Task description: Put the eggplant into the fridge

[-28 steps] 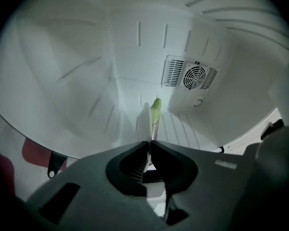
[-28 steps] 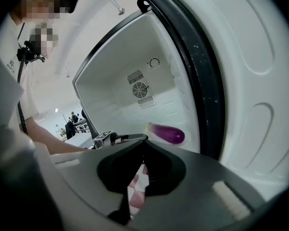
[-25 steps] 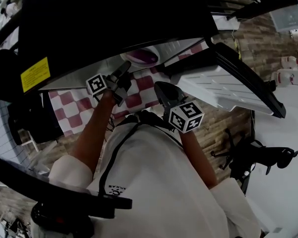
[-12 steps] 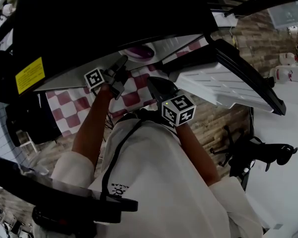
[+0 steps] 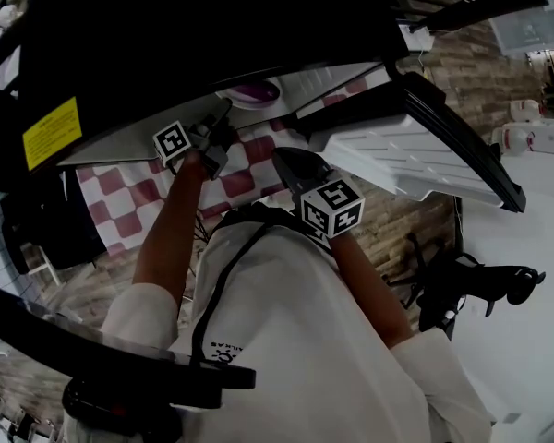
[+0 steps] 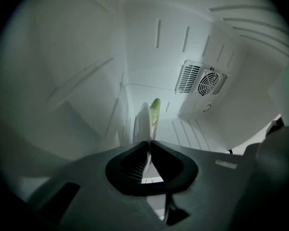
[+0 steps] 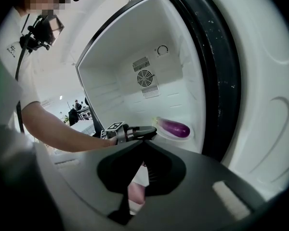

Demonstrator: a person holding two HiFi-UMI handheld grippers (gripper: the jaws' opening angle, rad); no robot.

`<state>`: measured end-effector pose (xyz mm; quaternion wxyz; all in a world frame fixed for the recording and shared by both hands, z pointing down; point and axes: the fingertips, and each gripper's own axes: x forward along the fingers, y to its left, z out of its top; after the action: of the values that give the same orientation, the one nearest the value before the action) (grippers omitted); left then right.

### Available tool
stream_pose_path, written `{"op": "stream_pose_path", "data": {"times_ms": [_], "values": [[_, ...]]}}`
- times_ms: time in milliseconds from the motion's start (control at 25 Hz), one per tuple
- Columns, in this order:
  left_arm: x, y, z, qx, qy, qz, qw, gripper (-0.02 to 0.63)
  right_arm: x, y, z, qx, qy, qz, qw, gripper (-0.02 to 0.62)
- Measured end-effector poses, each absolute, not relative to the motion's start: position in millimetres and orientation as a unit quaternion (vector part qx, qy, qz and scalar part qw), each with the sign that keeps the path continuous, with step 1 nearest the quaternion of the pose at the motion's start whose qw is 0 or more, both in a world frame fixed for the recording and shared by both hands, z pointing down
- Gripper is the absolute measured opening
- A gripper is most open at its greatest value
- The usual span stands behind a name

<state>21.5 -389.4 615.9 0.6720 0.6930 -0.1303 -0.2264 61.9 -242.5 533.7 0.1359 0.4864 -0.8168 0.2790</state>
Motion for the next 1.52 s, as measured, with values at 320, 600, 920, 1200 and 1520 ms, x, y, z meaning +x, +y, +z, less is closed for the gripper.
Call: {"op": "stream_pose_path", "data": {"times_ms": [320, 600, 920, 1200, 1520], "values": [[20, -401, 630, 0.671, -0.167, -0.216, 0.689, 0.035, 67, -242, 531, 0.491, -0.815, 0.277, 0.136, 0.006], [17, -407, 647, 0.652, -0.217, -0.178, 0.704, 0.031, 67, -245, 529, 0.489, -0.817, 0.276, 0.13, 0.006], [15, -406, 649, 0.648, -0.253, -0.164, 0.7, 0.054, 66, -243, 526, 0.485, -0.821, 0.273, 0.128, 0.006], [18, -404, 644, 0.649, -0.256, -0.167, 0.697, 0.155, 61, -238, 525, 0.475, -0.827, 0.272, 0.128, 0.006], [20, -398, 639, 0.651, -0.27, -0.16, 0.691, 0.254, 65, -233, 519, 0.476, -0.83, 0.268, 0.118, 0.006]]}}
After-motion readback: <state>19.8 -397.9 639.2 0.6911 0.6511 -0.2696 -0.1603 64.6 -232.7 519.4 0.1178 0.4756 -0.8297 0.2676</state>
